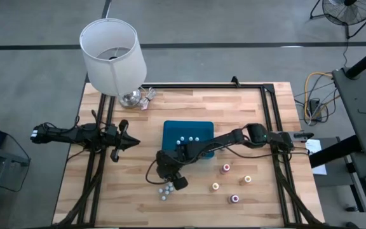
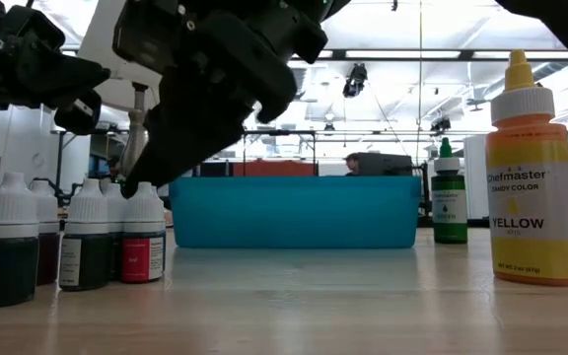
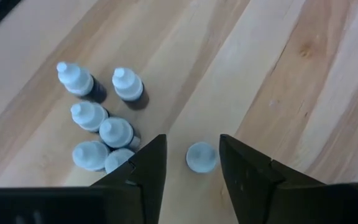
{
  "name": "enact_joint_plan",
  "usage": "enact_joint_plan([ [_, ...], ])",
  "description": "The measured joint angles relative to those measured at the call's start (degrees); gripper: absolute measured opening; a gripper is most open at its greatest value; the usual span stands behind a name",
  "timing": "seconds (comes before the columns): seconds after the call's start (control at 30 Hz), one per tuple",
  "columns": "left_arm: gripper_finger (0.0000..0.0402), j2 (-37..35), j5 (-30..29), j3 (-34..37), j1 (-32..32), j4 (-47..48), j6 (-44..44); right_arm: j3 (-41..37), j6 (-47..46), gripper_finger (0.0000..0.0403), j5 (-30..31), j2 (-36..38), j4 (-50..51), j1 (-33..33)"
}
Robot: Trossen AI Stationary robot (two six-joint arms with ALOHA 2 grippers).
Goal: Pick & Place food coloring
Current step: Put the small green food coloring bottle into the blue bin
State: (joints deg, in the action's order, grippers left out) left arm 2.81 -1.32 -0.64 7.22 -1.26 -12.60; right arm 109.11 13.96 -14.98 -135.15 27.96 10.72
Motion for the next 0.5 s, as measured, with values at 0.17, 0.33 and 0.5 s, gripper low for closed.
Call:
enact_joint_plan([
  [0.17, 0.0000, 0.0, 0.0, 0.0, 0.0, 0.0, 0.0, -0.1, 0.2, 0.0135, 0.0, 0.0, -0.1, -0.1],
  [0.33, 0.0000, 0.0, 0.0, 0.0, 0.0, 0.0, 0.0, -0.1, 0.1, 0.0133, 0.1, -0.8, 0.0, -0.1],
  [0.5, 0.0000, 0.0, 0.0, 0.0, 0.0, 0.0, 0.0, 0.0, 0.0, 0.0127, 0.1, -1.0, -0.3, -0.1],
])
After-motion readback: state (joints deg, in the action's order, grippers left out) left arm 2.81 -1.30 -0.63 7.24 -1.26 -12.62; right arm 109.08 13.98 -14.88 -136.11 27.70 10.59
